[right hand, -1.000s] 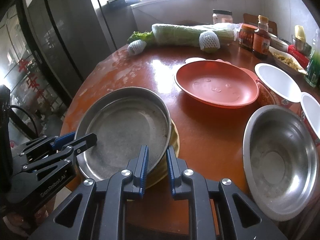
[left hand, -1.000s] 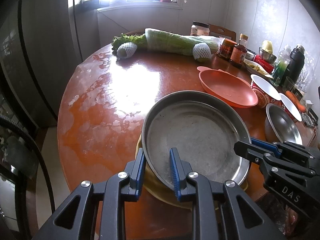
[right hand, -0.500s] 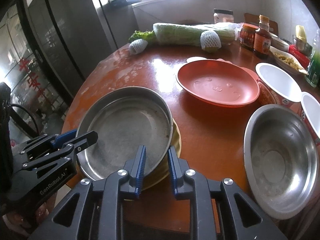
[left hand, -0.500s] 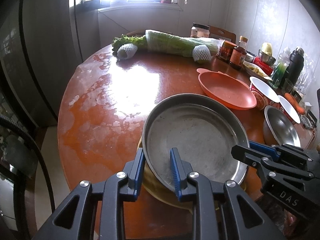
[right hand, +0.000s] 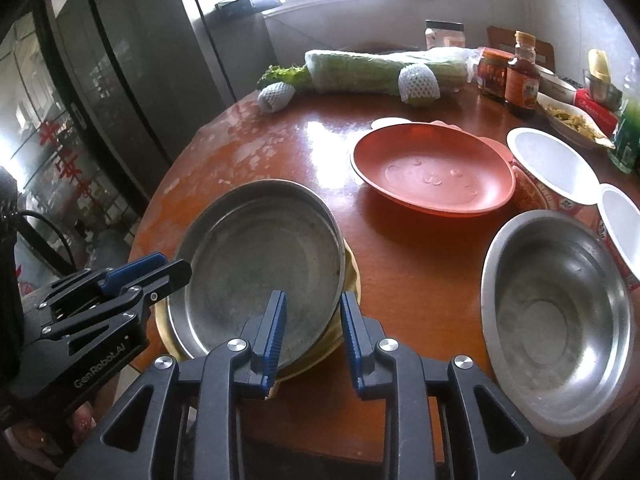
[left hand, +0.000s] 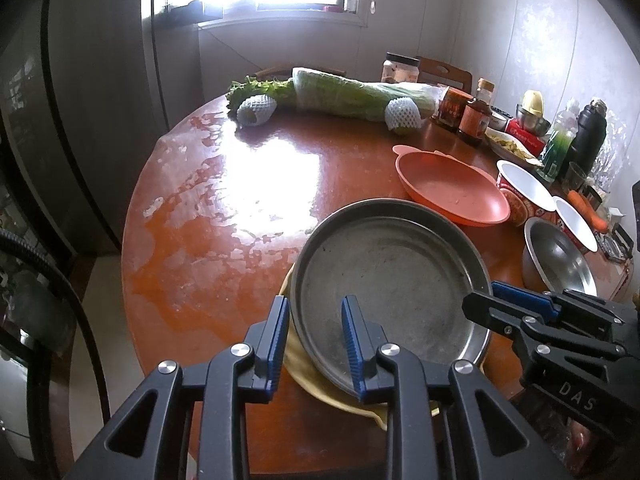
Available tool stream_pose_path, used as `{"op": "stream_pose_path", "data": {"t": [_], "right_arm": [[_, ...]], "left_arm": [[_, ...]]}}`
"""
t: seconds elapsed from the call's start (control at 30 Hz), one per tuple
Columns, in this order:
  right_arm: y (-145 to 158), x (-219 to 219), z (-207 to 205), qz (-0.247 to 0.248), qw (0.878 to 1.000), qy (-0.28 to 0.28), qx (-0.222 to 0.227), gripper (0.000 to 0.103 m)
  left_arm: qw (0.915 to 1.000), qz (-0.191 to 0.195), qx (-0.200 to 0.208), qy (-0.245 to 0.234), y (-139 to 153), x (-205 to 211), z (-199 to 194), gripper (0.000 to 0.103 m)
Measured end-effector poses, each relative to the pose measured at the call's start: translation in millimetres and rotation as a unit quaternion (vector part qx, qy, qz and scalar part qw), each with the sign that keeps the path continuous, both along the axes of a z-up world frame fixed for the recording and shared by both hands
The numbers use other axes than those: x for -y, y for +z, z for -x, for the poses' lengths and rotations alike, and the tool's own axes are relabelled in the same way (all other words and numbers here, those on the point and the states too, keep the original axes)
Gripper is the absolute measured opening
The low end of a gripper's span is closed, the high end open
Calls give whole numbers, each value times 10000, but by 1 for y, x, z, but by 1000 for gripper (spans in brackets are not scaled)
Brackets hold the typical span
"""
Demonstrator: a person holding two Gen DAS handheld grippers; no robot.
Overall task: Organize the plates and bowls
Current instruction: 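Lift the silver tray with the left tool and lower it onto the yellow plate, then open the left tool and move it to the pink bear-eared plate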
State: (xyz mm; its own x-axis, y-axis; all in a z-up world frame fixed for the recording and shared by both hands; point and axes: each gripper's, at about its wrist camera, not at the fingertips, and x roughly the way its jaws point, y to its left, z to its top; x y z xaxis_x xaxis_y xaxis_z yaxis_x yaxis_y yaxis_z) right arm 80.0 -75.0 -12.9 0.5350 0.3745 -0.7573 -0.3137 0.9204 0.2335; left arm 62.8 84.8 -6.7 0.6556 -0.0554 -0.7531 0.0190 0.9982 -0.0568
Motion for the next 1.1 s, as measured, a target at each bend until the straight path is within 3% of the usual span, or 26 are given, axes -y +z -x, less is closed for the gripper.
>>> {"op": "stream_pose_path", "data": {"t": [0.7,1.1], "right_arm": [[23,34,5,-363,9987,-260,227,30],[33,81,-24,-680,9938,-847,220,31]], "left_arm": [[9992,-24,351,-209,37,25,-5,32],[9978,-102,158,-632,48,55,-62,32]]}}
